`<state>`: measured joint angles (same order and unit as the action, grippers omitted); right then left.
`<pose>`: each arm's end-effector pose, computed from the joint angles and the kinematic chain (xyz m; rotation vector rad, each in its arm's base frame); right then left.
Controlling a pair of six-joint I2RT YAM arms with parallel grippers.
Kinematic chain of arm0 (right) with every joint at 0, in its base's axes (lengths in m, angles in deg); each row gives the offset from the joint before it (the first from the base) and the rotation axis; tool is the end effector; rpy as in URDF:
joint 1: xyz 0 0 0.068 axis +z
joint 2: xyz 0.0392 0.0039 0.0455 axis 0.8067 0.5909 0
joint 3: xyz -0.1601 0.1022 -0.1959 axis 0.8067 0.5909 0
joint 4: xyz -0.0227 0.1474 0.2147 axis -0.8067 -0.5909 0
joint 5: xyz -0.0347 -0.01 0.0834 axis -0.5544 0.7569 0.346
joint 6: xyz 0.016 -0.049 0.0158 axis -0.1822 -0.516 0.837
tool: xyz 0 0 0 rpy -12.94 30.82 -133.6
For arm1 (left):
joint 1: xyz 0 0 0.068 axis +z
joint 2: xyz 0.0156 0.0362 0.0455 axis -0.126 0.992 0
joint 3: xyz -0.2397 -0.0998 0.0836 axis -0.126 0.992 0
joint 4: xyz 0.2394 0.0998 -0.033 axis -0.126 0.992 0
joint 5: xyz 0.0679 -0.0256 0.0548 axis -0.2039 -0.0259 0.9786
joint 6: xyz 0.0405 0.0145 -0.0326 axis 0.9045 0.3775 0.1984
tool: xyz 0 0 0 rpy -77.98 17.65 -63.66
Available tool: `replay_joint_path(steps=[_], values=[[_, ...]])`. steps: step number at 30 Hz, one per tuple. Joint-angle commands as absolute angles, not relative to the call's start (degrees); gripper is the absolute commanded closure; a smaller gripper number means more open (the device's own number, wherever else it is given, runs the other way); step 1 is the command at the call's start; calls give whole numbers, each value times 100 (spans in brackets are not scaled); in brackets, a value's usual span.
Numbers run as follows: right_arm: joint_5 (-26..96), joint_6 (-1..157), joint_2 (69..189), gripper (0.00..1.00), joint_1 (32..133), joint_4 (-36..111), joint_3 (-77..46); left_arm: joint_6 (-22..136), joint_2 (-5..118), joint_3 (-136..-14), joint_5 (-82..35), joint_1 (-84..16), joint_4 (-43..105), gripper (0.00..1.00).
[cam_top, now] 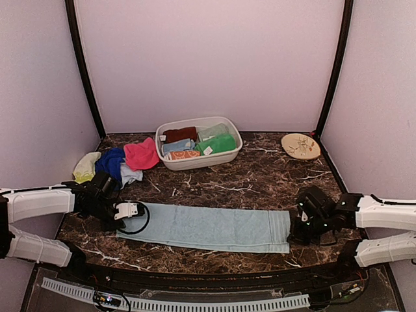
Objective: Roll the towels
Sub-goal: Smooth out the towel at the center of the board.
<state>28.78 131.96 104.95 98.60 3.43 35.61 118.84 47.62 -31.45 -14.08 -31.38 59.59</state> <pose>0.1106 0.1117 0.1523 0.3869 2.8624 0.4891 0.1756 -0.0780 0.1549 1.6211 2.1554 0.1632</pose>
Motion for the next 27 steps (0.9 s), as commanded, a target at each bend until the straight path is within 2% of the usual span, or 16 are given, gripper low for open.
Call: replay_joint_path(steps=[1,10,17,27], values=[[2901,13319,10218,100,9816,448,3613,11982,4807,-2984,-1178,-3158,5739,63],[3285,13556,9978,100,9903,573,3591,11932,4773,-3032,-1184,-3154,5750,66],[3287,13777,9787,100,10377,155,3354,11908,4777,-3056,-1137,-3156,5773,67],[3304,14257,9460,100,10631,334,4267,11938,4807,-3083,-862,-3157,5604,69]])
